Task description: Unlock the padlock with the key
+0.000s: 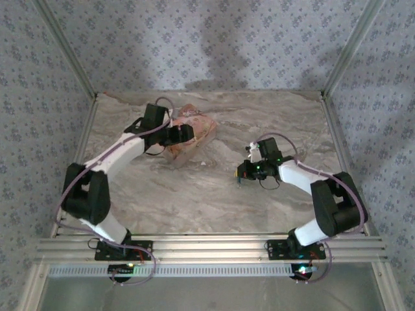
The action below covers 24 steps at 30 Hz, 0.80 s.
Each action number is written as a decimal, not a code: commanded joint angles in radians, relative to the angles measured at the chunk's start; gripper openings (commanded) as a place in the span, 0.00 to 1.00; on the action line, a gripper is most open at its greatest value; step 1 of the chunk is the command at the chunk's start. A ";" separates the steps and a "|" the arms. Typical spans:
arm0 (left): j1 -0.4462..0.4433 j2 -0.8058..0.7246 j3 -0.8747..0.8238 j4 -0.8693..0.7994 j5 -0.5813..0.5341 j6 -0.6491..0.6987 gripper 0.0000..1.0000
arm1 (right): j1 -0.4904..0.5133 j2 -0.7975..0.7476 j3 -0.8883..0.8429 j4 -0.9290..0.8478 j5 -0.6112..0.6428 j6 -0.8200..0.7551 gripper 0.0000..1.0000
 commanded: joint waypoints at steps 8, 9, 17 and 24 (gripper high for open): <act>0.038 -0.270 -0.181 0.015 -0.129 0.004 0.83 | 0.018 0.065 0.058 0.001 0.011 -0.014 0.32; 0.048 -0.286 -0.192 0.016 -0.133 -0.002 0.83 | 0.013 0.054 0.061 -0.007 0.022 -0.022 0.35; 0.106 -0.458 -0.307 0.066 -0.283 -0.037 0.90 | -0.059 -0.142 0.069 -0.057 0.153 -0.097 0.47; 0.165 -0.661 -0.489 0.169 -0.524 0.013 0.98 | -0.163 -0.356 0.008 0.006 0.355 -0.190 0.76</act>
